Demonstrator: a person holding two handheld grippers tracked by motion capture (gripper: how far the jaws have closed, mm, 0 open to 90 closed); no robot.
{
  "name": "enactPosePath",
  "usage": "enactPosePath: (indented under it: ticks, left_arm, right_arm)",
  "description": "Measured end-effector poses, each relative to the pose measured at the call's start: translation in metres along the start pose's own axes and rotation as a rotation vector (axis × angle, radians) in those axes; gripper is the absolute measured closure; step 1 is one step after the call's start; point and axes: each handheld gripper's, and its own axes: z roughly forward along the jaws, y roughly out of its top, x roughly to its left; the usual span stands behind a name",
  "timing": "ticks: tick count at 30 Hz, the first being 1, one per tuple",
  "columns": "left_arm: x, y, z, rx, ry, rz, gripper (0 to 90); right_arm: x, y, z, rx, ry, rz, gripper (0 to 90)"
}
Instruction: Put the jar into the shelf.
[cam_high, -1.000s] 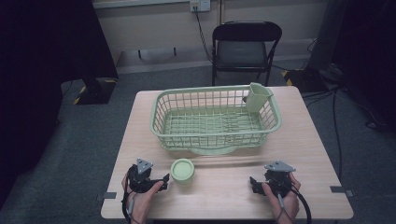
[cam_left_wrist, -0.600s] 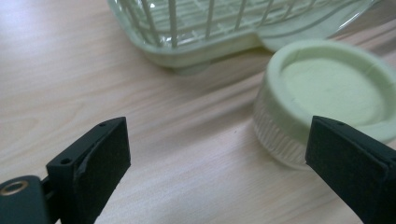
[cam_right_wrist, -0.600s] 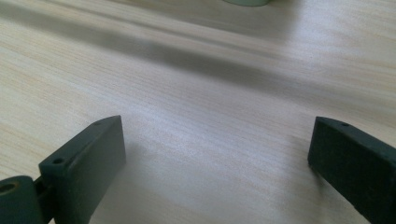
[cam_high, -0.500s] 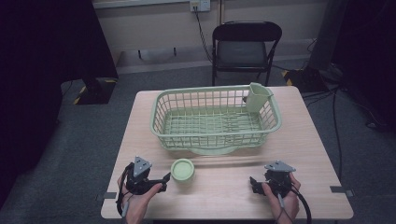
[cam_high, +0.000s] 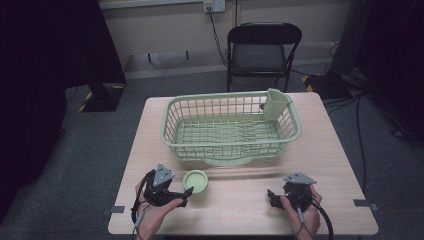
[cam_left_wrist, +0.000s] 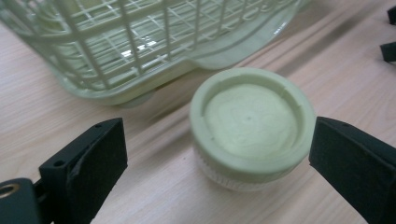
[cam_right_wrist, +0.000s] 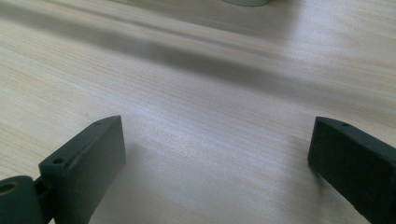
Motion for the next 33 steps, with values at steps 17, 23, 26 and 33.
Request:
enactPosePath:
  ticks: [17, 23, 26, 33]
  left_arm:
    - [-0.004, 0.024, 0.026, 0.148, -0.122, 0.12, 3.6]
    - [-0.004, 0.029, 0.037, 0.208, -0.131, 0.142, 3.5]
    - [-0.002, 0.031, 0.042, 0.234, -0.129, 0.139, 3.5]
    - [-0.001, 0.032, 0.05, 0.287, -0.15, 0.13, 3.6]
  right_arm:
    - [0.0, 0.0, 0.0, 0.0, 0.0, 0.0, 3.3]
    - [0.0, 0.0, 0.0, 0.0, 0.0, 0.0, 3.2]
    - [0.0, 0.0, 0.0, 0.0, 0.0, 0.0, 3.2]
    - [0.0, 0.0, 0.0, 0.0, 0.0, 0.0, 3.3]
